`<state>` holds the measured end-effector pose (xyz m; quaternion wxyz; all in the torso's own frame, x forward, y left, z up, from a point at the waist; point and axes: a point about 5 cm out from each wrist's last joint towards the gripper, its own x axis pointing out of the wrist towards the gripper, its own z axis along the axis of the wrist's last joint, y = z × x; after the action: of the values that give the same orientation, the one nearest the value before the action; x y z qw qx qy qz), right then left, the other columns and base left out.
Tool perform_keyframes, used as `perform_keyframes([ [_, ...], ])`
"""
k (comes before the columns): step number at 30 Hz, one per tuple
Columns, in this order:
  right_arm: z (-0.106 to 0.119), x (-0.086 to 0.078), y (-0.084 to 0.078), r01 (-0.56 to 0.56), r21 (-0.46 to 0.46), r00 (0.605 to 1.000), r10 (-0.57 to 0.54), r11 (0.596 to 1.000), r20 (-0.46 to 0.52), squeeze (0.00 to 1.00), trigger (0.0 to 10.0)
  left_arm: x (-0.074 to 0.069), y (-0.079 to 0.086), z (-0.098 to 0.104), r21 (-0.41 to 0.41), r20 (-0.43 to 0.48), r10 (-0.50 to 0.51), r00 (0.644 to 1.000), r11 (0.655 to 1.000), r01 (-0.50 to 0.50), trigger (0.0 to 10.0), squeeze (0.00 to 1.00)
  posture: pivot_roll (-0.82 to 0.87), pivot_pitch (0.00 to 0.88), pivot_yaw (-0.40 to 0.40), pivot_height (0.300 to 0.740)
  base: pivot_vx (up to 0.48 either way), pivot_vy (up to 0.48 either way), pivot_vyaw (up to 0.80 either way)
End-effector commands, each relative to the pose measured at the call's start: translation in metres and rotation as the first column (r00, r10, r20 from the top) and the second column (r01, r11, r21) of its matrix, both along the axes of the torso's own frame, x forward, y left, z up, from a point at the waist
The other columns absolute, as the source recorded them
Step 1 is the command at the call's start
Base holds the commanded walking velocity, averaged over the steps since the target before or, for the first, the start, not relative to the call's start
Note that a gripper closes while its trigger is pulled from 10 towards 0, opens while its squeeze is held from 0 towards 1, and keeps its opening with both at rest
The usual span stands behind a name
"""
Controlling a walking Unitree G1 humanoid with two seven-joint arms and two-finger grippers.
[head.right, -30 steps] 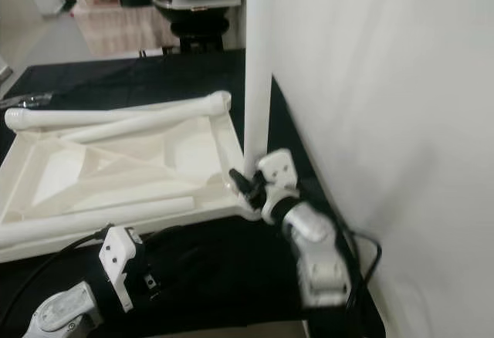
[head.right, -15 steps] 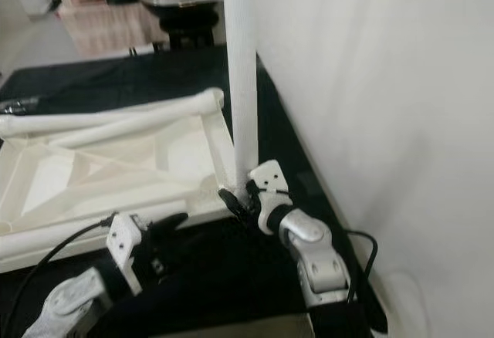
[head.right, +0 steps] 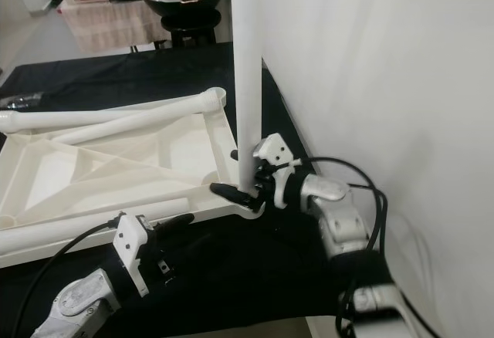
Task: Building children table
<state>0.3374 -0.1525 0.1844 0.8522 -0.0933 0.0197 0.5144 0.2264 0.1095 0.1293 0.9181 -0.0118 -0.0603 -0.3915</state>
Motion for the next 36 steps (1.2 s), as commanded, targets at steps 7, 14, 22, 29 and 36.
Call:
perform_keyframes([
  [7,0.009,0.009,-0.010,-0.026,0.004,1.000,0.026,1.000,0.005,0.00,0.0,0.003,0.001,-0.002,-0.002,-0.016,0.005,1.000,1.000,-0.005,10.0,0.00,-0.07,0.087,0.009,0.740,0.000,0.000,0.00],
  [14,-0.007,-0.004,-0.014,0.157,-0.005,0.987,-0.157,0.988,0.013,0.00,0.0,0.002,0.003,0.000,-0.003,-0.014,0.007,1.000,1.000,-0.007,10.0,0.00,-0.08,0.118,0.010,0.740,0.000,0.000,0.00],
  [22,-0.042,-0.029,0.011,0.678,0.071,0.733,-0.680,0.732,0.016,0.00,0.0,0.001,0.008,0.000,0.002,-0.019,0.002,1.000,1.000,-0.001,10.0,0.00,-0.13,0.142,0.056,0.740,0.000,0.000,0.00],
  [29,-0.064,-0.037,0.030,0.568,-0.005,0.821,-0.567,0.823,-0.062,0.00,0.0,0.001,0.008,-0.001,-0.011,-0.024,-0.002,1.000,1.000,0.002,10.0,0.00,-0.12,0.124,0.040,0.740,0.000,0.000,0.00],
  [36,-0.050,-0.036,0.037,0.476,0.055,0.877,-0.469,0.878,-0.101,1.00,10.0,0.003,0.007,-0.001,-0.013,-0.018,0.011,1.000,1.000,-0.011,10.0,0.00,-0.10,0.114,0.032,0.740,0.000,0.000,0.00],
])
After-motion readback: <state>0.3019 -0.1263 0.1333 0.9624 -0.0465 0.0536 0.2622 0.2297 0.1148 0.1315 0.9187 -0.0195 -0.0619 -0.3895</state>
